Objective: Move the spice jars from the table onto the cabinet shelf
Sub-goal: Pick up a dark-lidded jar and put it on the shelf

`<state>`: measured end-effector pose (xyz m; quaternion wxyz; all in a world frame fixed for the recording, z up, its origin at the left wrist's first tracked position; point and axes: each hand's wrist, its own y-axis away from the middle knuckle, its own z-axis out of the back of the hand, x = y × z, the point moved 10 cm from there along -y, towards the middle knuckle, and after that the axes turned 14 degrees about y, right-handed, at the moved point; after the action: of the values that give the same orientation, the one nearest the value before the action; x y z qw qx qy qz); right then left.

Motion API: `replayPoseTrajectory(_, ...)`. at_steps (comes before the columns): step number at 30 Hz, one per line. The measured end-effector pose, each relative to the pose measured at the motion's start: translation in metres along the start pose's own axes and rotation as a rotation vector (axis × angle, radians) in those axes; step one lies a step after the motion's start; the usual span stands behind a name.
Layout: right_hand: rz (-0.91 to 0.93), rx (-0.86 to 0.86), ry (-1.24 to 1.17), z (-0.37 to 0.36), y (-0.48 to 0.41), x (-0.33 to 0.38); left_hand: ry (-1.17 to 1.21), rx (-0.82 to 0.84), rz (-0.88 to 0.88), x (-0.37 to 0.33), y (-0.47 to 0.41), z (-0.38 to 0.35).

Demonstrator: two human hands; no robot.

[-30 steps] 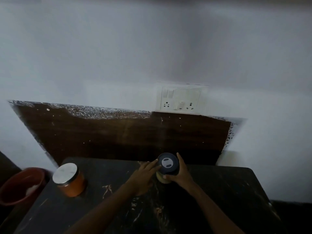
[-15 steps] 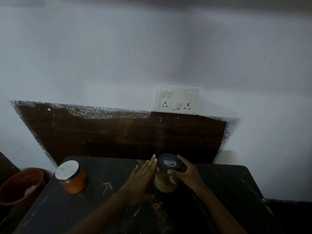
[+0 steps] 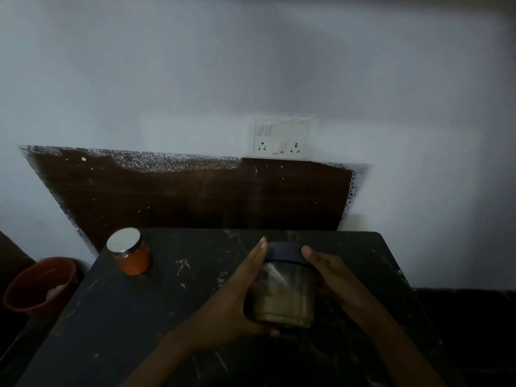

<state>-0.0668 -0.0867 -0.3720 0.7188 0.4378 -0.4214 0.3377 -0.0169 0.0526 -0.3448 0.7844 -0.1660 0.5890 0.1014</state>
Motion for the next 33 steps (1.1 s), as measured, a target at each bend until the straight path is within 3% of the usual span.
replayPoseTrajectory(5,-0.057,0.004,-0.161,-0.020,0.034,-0.020,0.013,-0.024,-0.009,-0.014,0.033,-0.016)
replayPoseTrajectory(18,0.036,0.068,0.041,-0.033,0.073,-0.029,-0.060,-0.039,0.059,-0.004,0.067,-0.037)
replayPoseTrajectory(26,0.278,0.443,0.262,-0.049,0.106,-0.025,0.019,-0.081,0.069,-0.007,0.065,-0.028)
replayPoseTrajectory(33,0.333,0.297,0.377,-0.044,0.107,-0.022,0.066,-0.039,0.072,-0.015,0.063,-0.033)
